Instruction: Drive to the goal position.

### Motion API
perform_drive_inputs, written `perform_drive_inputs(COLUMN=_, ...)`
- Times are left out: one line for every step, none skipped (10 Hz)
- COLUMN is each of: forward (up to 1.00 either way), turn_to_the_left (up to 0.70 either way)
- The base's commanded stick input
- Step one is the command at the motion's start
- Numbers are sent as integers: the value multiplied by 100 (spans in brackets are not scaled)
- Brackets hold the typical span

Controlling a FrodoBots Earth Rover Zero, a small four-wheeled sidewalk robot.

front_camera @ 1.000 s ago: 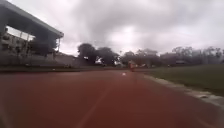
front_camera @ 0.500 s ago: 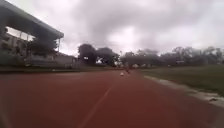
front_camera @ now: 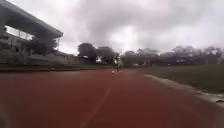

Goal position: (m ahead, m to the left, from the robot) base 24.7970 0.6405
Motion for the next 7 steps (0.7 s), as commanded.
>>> perform_drive_inputs(forward=50, turn_to_the_left=-26)
perform_drive_inputs(forward=50, turn_to_the_left=2)
perform_drive_inputs(forward=50, turn_to_the_left=2)
perform_drive_inputs(forward=50, turn_to_the_left=2)
perform_drive_inputs(forward=50, turn_to_the_left=2)
perform_drive_inputs(forward=50, turn_to_the_left=2)
perform_drive_inputs(forward=50, turn_to_the_left=2)
